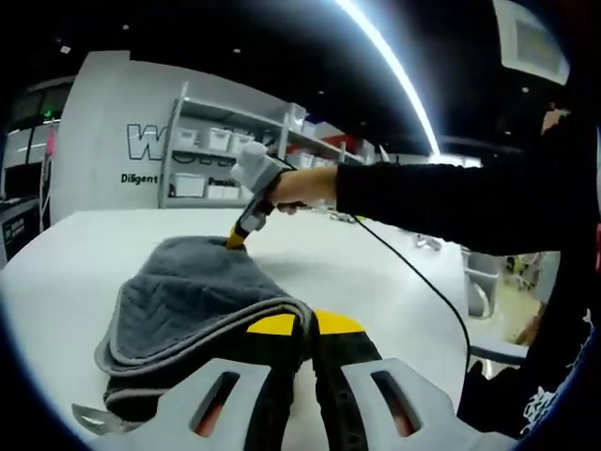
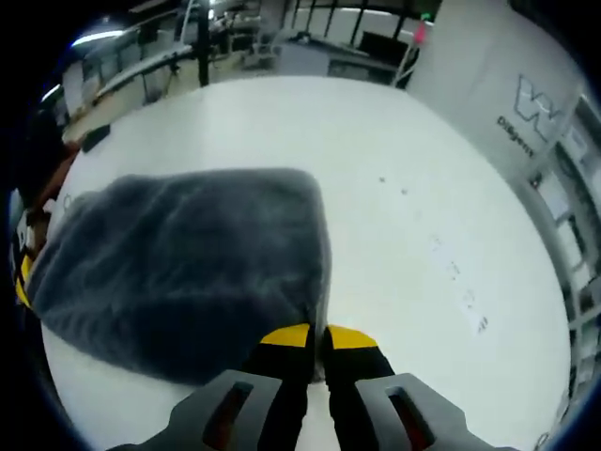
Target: Open the folded towel by lifting each exposed corner and separating the folded layers until the towel lies flat within the target outline without major curled edges
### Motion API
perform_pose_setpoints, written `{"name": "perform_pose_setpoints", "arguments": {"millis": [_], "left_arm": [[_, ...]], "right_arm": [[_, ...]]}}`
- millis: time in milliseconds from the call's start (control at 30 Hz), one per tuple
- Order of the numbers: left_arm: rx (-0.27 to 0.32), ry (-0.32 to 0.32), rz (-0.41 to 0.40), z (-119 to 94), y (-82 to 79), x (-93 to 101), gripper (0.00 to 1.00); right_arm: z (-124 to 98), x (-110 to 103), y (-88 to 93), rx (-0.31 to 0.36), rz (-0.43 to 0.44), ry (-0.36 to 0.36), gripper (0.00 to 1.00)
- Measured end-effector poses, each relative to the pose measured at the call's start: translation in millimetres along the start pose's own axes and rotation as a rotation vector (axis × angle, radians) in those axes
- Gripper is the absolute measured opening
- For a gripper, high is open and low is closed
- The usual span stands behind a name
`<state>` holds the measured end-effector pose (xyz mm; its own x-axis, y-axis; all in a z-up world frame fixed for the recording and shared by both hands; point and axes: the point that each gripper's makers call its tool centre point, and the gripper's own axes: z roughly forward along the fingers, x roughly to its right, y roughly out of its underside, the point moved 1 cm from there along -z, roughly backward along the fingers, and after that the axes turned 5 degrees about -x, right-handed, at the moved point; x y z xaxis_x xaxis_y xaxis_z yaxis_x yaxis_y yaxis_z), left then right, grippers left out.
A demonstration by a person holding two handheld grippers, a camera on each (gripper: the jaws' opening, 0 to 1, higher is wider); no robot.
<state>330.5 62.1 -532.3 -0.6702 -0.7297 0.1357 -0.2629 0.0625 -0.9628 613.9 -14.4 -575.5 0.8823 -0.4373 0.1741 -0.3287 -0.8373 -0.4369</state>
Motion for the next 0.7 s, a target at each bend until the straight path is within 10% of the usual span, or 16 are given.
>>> {"name": "perform_pose_setpoints", "arguments": {"millis": [700], "left_arm": [[0.032, -0.015, 0.016, 8.4, -3.9, 7.0, 0.04]], "right_arm": [[10.4, -2.9, -15.0, -0.054, -0.111, 0.011, 0.01]]}}
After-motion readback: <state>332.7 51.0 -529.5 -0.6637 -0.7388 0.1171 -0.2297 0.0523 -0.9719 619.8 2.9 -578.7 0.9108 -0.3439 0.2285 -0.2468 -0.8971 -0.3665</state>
